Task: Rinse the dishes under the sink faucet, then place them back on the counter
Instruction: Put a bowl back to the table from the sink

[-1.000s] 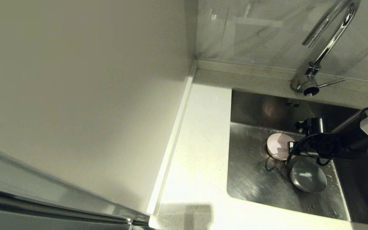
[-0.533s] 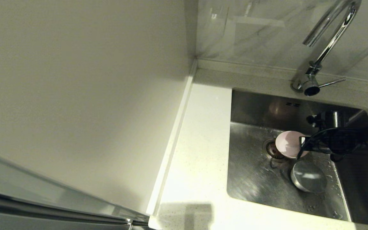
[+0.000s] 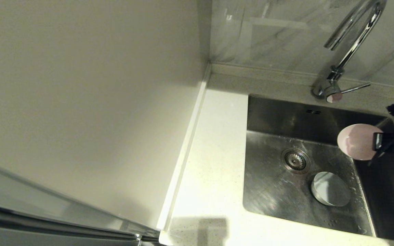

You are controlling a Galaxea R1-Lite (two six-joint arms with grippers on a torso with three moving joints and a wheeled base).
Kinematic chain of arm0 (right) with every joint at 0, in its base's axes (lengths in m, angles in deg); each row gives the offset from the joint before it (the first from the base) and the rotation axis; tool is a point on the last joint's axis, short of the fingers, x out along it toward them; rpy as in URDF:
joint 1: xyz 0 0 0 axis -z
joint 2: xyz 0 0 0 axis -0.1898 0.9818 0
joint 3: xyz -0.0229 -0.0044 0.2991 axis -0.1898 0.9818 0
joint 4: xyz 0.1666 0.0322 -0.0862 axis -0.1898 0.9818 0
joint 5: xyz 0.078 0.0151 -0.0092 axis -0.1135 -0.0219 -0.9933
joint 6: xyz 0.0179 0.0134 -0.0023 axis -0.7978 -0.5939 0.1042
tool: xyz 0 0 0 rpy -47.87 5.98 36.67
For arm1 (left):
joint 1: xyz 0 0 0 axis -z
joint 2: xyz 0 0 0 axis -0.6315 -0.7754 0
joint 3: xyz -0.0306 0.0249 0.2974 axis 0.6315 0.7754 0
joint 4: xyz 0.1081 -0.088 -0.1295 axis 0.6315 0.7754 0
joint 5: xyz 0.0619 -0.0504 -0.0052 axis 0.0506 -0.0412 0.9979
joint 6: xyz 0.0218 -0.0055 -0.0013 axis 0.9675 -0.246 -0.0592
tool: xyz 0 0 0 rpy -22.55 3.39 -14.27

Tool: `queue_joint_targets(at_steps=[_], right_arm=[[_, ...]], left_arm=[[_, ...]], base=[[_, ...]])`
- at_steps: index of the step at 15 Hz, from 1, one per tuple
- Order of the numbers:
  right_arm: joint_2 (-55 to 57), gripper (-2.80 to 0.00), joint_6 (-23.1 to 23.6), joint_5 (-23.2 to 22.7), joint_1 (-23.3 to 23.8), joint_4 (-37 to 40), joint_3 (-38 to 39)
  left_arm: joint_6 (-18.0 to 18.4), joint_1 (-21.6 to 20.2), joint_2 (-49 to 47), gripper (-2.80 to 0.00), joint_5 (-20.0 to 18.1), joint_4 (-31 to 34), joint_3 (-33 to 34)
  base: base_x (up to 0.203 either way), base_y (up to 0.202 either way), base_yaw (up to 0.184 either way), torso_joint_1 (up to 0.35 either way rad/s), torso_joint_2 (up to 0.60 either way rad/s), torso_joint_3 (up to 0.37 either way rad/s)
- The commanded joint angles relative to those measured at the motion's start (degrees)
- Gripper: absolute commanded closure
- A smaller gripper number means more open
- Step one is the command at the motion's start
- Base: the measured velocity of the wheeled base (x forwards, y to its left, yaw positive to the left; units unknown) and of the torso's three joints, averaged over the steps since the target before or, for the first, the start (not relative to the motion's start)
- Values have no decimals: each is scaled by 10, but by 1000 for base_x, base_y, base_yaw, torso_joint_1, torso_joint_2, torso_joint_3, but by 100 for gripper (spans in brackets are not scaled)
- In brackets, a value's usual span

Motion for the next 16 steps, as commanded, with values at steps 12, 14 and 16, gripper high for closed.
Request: queue_joint_targets(at_steps=[12, 14, 16], right_arm=[[-212, 0, 129, -163, 94, -701, 372], [-218, 0, 136, -163, 95, -702, 442], [-217, 0, 135, -156, 95, -688, 420]], left_arm=[[0, 0, 2, 0, 0, 0, 0], [0, 0, 2, 0, 0, 0, 0], [0, 0, 2, 0, 0, 0, 0]], base=[[0, 0, 0, 0, 0, 0], [0, 0, 0, 0, 0, 0], [0, 0, 0, 0, 0, 0]])
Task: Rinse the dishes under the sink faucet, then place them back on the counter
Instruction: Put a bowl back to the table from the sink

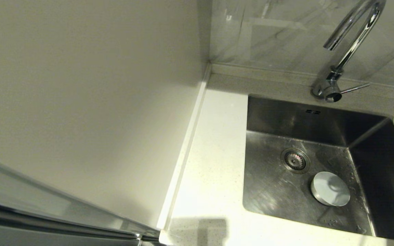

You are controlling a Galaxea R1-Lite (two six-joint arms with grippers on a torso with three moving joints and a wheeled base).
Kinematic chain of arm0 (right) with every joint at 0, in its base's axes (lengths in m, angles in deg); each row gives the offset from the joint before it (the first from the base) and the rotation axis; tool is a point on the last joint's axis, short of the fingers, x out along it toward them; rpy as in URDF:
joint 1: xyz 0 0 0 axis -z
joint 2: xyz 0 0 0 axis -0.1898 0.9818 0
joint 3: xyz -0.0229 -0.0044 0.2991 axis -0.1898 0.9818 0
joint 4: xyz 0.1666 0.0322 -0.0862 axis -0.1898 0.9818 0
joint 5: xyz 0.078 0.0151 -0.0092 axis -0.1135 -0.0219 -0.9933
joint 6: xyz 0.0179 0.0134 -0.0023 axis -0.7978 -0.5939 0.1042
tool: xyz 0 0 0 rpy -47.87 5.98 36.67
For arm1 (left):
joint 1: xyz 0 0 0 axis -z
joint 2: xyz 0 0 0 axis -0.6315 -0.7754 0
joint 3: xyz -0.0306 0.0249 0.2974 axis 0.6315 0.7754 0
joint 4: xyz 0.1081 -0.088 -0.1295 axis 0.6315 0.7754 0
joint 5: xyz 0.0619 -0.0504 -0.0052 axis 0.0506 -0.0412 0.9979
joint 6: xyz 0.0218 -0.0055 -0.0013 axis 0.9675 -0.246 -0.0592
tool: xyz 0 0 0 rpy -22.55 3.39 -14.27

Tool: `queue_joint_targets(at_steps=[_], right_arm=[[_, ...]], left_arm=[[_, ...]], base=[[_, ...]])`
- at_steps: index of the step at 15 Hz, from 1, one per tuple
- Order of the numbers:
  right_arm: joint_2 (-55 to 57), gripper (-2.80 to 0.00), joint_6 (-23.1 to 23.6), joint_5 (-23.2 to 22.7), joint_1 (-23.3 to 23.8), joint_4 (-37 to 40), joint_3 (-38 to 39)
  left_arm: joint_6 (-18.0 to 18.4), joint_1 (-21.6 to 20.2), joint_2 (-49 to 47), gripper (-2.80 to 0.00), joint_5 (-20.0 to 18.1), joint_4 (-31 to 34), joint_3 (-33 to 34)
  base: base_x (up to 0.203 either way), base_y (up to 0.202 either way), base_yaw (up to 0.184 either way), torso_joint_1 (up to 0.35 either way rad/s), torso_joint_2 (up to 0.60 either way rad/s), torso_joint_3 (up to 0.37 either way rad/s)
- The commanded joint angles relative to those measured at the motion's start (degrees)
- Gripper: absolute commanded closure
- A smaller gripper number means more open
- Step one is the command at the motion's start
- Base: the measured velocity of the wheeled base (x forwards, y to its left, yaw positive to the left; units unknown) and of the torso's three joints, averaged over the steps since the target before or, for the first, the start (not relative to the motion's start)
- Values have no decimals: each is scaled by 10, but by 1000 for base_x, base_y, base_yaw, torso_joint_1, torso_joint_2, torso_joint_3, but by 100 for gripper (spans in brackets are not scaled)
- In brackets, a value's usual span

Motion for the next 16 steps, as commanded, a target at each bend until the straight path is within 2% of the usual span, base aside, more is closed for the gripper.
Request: queue_joint_targets(at_steps=[1, 3, 4, 6, 9, 11, 12, 13, 14, 16], right_arm=[[-2, 0, 1, 7, 0, 12, -44], [-1, 0, 1, 16, 1, 54, -133], [-2, 0, 1, 22, 4, 111, -145], [-4, 0, 0, 34, 26, 357, -212], [3, 0, -16, 37, 67, 781, -430], [17, 0, -46, 13, 97, 1019, -574], [23, 0, -67, -4, 114, 1115, -623], [28, 0, -89, -18, 129, 1174, -651], [33, 0, -114, -30, 147, 1200, -658], [46, 0, -131, -61, 183, 1265, -655]], left_arm=[[0, 1, 2, 0, 0, 0, 0], [0, 0, 2, 0, 0, 0, 0], [0, 0, 2, 0, 0, 0, 0], [0, 0, 2, 0, 0, 0, 0], [0, 0, 2, 0, 0, 0, 0], [0, 0, 2, 0, 0, 0, 0], [0, 0, 2, 0, 0, 0, 0], [0, 0, 2, 0, 0, 0, 0], [0, 0, 2, 0, 0, 0, 0], [0, 1, 2, 0, 0, 0, 0]], base=[[0, 0, 0, 0, 0, 0], [0, 0, 0, 0, 0, 0], [0, 0, 0, 0, 0, 0], [0, 0, 0, 0, 0, 0], [0, 0, 0, 0, 0, 0], [0, 0, 0, 0, 0, 0], [0, 0, 0, 0, 0, 0], [0, 0, 0, 0, 0, 0], [0, 0, 0, 0, 0, 0], [0, 0, 0, 0, 0, 0]])
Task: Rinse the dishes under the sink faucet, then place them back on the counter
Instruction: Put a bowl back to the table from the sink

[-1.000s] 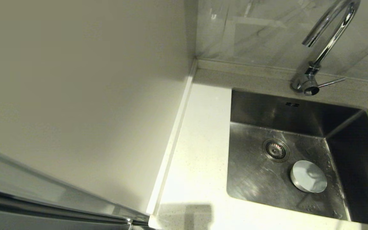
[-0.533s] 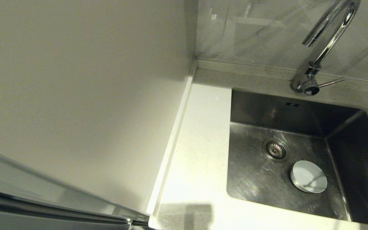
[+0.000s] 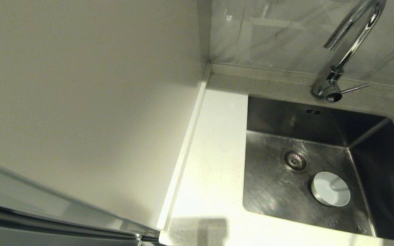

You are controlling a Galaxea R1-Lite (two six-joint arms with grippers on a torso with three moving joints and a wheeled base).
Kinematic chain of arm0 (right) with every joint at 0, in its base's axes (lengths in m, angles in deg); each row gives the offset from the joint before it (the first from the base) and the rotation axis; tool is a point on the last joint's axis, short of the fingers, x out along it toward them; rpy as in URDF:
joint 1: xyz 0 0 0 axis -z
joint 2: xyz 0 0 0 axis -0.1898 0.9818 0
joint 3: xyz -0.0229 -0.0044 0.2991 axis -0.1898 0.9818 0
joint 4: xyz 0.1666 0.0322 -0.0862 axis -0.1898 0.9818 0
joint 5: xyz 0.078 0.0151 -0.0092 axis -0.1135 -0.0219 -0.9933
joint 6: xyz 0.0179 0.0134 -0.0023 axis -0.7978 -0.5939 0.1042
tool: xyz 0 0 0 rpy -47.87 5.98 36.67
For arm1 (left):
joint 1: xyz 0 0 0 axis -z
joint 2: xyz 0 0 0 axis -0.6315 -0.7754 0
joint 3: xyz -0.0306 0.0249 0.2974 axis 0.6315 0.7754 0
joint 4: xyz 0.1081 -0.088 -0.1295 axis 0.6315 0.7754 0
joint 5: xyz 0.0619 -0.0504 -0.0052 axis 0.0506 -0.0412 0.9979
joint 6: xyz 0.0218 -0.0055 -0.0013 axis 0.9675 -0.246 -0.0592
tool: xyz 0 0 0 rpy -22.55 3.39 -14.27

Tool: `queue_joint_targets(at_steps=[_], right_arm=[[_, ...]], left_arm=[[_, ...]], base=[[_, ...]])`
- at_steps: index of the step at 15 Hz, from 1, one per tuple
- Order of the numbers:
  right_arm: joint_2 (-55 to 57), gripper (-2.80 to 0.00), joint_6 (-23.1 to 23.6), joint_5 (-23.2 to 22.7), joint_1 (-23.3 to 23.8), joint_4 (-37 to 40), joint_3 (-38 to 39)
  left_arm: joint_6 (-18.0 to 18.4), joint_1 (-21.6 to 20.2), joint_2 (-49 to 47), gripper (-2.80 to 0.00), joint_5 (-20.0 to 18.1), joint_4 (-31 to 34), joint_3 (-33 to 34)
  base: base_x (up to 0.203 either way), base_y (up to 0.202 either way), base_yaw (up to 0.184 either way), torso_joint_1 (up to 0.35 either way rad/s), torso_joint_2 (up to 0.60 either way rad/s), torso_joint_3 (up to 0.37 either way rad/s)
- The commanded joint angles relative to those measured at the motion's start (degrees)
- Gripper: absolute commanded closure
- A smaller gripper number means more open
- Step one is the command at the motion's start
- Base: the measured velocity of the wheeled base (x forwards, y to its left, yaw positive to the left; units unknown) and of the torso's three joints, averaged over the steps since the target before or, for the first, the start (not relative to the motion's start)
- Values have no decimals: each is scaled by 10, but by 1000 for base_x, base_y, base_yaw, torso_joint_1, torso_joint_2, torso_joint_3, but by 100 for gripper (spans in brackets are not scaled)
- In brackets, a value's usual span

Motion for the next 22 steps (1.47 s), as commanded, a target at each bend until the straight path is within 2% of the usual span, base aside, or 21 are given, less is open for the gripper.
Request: queue_joint_targets(at_steps=[1, 7, 9, 12, 14, 18, 21, 22], right_arm=[[27, 0, -2, -26, 35, 95, -11], [118, 0, -2, -22, 75, 97, -55], [129, 0, 0, 10, 80, 61, -49], [143, 0, 35, 14, 104, -8, -10], [156, 0, 53, 15, 112, -19, -4], [177, 0, 55, 15, 109, -22, -12], [189, 0, 54, 20, 97, -61, -11], [192, -280, 55, 25, 93, -68, -13]], left_arm=[[0, 0, 2, 0, 0, 0, 0], [0, 0, 2, 0, 0, 0, 0], [0, 0, 2, 0, 1, 0, 0], [0, 0, 2, 0, 1, 0, 0], [0, 0, 2, 0, 0, 0, 0], [0, 0, 2, 0, 0, 0, 0], [0, 0, 2, 0, 0, 0, 0], [0, 0, 2, 0, 0, 0, 0]], base=[[0, 0, 0, 0, 0, 0], [0, 0, 0, 0, 0, 0], [0, 0, 0, 0, 0, 0], [0, 0, 0, 0, 0, 0], [0, 0, 0, 0, 0, 0], [0, 0, 0, 0, 0, 0], [0, 0, 0, 0, 0, 0], [0, 0, 0, 0, 0, 0]])
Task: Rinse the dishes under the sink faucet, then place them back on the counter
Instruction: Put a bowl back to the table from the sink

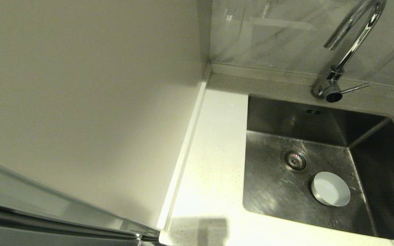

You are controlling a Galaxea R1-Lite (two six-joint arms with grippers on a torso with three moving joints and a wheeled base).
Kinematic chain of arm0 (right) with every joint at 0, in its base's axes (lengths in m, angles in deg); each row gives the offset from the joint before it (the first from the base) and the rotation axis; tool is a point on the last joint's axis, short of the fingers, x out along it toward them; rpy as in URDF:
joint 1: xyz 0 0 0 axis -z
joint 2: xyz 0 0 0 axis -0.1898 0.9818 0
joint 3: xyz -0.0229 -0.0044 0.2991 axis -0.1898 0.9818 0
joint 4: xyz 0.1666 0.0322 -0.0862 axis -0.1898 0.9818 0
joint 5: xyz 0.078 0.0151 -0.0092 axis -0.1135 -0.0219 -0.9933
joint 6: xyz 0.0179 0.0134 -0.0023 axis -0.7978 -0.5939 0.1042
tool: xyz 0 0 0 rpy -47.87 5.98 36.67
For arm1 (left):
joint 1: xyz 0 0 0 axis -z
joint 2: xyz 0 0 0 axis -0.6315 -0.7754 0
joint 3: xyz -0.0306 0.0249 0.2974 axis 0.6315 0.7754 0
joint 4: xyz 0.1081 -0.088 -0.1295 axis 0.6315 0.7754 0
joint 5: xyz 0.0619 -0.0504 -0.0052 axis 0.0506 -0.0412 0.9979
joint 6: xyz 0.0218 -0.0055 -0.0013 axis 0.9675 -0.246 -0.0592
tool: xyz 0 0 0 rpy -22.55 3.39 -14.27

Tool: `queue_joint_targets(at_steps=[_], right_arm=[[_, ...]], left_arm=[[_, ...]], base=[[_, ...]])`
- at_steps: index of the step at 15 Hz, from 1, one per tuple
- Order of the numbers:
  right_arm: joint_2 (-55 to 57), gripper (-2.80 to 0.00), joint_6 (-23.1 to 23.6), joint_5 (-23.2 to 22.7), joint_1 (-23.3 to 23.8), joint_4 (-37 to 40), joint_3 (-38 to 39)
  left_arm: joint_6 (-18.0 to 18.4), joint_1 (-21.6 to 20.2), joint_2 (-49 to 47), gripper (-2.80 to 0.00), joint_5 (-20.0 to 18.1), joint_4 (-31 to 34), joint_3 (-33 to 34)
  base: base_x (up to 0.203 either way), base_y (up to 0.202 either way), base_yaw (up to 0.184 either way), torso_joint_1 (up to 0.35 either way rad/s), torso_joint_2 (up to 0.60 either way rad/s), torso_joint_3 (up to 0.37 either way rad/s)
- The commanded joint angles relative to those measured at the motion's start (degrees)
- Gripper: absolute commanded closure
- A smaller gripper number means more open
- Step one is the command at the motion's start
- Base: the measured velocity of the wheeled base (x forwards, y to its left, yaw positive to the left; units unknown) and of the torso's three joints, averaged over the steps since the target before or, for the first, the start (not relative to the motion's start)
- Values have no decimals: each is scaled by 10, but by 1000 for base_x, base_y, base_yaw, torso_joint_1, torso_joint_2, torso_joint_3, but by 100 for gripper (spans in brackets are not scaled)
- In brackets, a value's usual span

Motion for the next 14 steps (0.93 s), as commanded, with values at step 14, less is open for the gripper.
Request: queue_joint_targets(at_steps=[14], right_arm=[[-192, -280, 47, -31, -167, -55, 93]], left_arm=[[0, 1, 3, 0, 0, 0, 0]], base=[[0, 0, 0, 0, 0, 0]])
